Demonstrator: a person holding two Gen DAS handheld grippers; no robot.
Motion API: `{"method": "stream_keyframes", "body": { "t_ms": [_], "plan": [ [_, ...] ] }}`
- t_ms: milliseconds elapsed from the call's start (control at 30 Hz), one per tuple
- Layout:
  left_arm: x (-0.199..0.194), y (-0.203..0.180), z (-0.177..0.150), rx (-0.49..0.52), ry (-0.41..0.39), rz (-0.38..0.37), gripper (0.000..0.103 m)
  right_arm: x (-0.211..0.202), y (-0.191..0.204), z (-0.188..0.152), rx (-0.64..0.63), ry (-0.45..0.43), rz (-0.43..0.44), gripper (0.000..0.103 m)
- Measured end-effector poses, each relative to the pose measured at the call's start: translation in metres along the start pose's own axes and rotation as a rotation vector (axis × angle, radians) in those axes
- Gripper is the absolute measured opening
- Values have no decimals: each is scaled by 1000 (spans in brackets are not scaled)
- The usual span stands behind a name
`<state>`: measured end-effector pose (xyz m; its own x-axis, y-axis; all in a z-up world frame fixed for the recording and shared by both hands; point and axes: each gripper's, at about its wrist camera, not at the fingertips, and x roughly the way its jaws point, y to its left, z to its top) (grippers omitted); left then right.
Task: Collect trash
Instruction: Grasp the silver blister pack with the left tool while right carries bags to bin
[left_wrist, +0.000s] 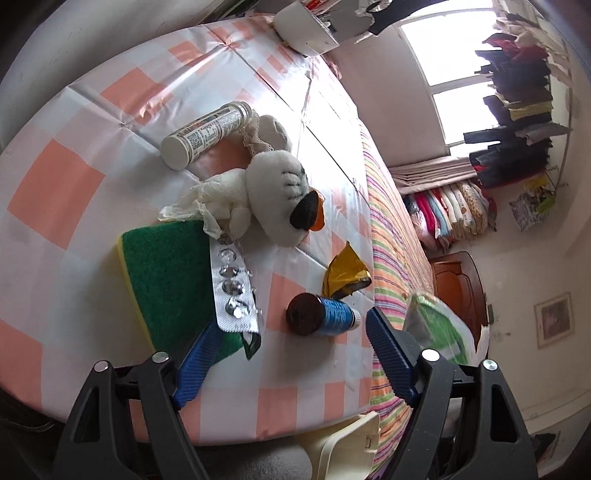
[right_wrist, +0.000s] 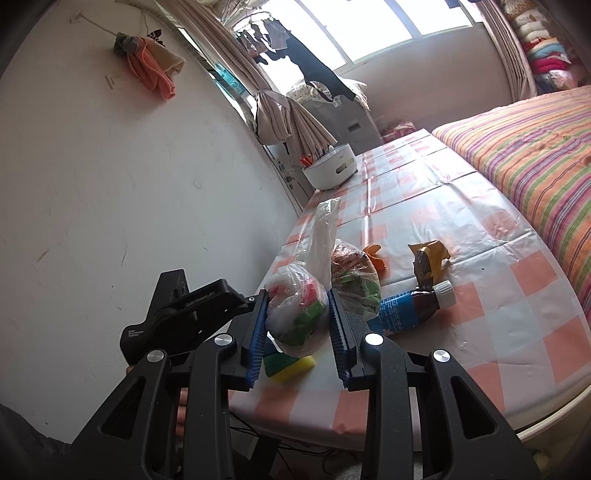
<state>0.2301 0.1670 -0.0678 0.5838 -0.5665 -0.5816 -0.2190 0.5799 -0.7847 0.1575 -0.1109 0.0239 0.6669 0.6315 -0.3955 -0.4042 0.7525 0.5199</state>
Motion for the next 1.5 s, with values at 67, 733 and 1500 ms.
{"method": "stream_keyframes", "body": {
  "t_ms": [67,733,1500],
  "plan": [
    [3,1,2,-12,6,3,56,0,-3,0,7,-2,5,30],
    [-13,-21,-24,256,-75,167,11,-32,-6,-5,9,-58,-41,30],
    [-37,-100,-115,666,-108,124,10,-139,-27,-52,72,-136,-328,30]
  ]
}}
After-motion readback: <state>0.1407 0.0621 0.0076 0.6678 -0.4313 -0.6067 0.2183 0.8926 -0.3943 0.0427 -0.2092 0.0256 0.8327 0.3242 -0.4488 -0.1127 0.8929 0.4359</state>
